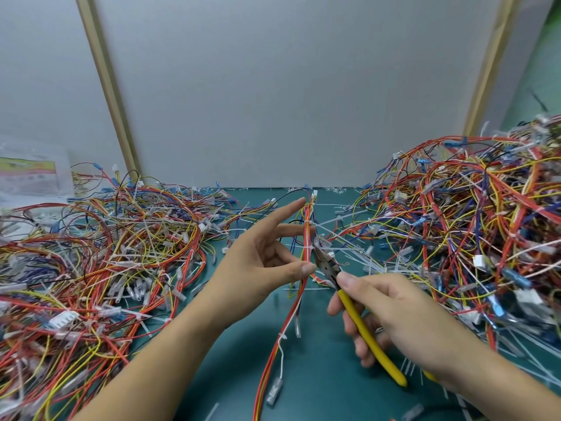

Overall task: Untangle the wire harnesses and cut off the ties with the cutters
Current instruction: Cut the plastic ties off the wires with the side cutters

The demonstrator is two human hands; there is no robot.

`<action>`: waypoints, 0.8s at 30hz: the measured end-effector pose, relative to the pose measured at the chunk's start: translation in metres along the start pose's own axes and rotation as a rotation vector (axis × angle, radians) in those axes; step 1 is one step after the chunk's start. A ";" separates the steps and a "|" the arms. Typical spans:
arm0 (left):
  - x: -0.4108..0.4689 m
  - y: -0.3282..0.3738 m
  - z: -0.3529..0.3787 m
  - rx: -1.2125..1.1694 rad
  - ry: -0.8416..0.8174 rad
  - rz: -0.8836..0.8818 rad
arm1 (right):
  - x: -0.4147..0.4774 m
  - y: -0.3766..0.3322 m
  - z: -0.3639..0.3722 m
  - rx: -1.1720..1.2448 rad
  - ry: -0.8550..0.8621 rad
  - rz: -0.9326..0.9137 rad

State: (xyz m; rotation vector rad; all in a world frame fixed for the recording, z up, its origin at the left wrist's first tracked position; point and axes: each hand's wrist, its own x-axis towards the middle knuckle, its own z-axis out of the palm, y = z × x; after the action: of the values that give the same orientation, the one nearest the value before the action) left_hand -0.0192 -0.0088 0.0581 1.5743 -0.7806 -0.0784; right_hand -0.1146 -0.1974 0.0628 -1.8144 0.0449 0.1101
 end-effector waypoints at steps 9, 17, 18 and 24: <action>-0.001 0.001 0.000 0.005 0.001 -0.001 | -0.001 0.001 -0.001 -0.009 -0.013 -0.026; -0.001 0.001 -0.001 0.028 0.019 -0.011 | -0.004 0.000 -0.001 0.053 0.016 -0.070; -0.001 0.001 -0.002 0.031 0.027 -0.014 | -0.004 -0.001 -0.002 0.073 0.038 -0.083; 0.000 0.003 0.000 0.040 0.007 -0.058 | 0.003 0.004 -0.008 0.116 0.303 -0.250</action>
State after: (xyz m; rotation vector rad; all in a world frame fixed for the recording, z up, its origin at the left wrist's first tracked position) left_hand -0.0208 -0.0085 0.0606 1.6350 -0.7348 -0.0996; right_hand -0.1113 -0.2062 0.0610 -1.6922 0.0378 -0.3382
